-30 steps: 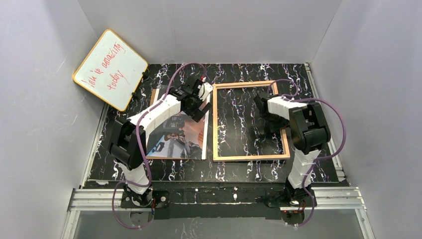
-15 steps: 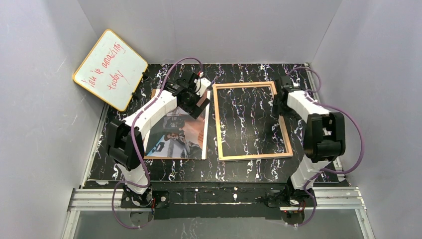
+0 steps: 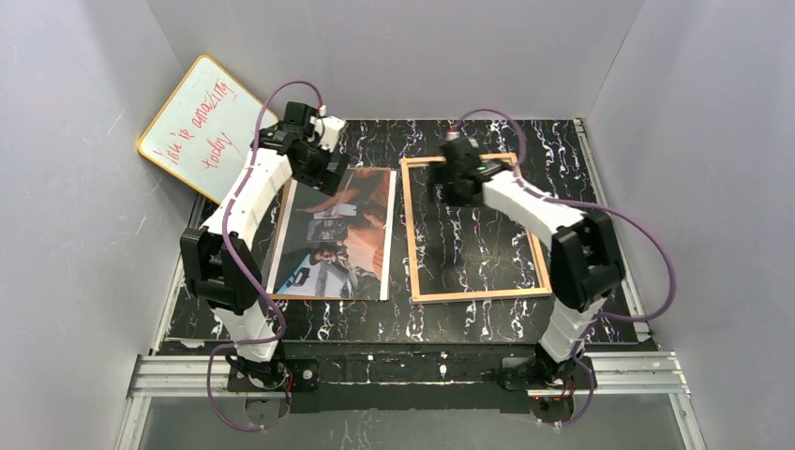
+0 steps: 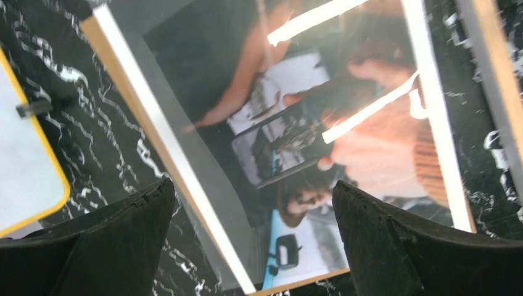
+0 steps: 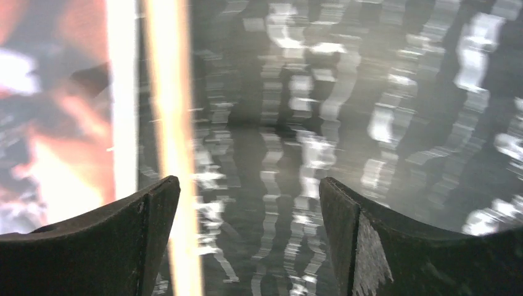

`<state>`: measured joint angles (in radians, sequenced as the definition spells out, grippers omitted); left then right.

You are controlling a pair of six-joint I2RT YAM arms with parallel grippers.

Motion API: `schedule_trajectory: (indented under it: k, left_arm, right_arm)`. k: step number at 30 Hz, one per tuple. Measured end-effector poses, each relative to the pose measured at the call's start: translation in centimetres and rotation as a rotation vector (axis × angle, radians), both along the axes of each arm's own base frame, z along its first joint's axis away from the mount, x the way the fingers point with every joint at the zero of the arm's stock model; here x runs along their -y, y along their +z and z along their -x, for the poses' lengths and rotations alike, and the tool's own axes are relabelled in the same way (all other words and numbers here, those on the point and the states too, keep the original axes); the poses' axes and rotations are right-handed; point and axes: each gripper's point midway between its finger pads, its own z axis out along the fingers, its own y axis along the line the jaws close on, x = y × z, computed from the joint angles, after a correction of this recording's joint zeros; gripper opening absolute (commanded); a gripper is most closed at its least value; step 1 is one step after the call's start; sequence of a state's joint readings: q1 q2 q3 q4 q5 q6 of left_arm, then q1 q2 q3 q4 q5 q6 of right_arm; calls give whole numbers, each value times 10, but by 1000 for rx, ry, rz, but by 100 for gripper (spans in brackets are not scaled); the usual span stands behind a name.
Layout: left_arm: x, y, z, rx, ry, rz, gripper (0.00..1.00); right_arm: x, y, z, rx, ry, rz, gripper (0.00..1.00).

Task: Put the photo into the frame

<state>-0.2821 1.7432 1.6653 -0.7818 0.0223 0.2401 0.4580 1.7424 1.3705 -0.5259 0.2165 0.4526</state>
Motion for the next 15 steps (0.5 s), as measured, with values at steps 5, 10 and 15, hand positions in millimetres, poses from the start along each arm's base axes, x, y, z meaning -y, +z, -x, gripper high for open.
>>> schedule_trajectory:
  k: [5, 10, 15]
  left_arm:
    - [-41, -9, 10, -80, 59, -9, 98]
    - [-71, -24, 30, -153, 96, 1, 98]
    - [-94, -26, 45, -172, 126, -6, 98]
  right_arm:
    - [-118, -3, 12, 19, 196, -58, 92]
    - [-146, -46, 12, -45, 209, -25, 79]
    - [-136, -84, 15, -109, 173, 44, 49]
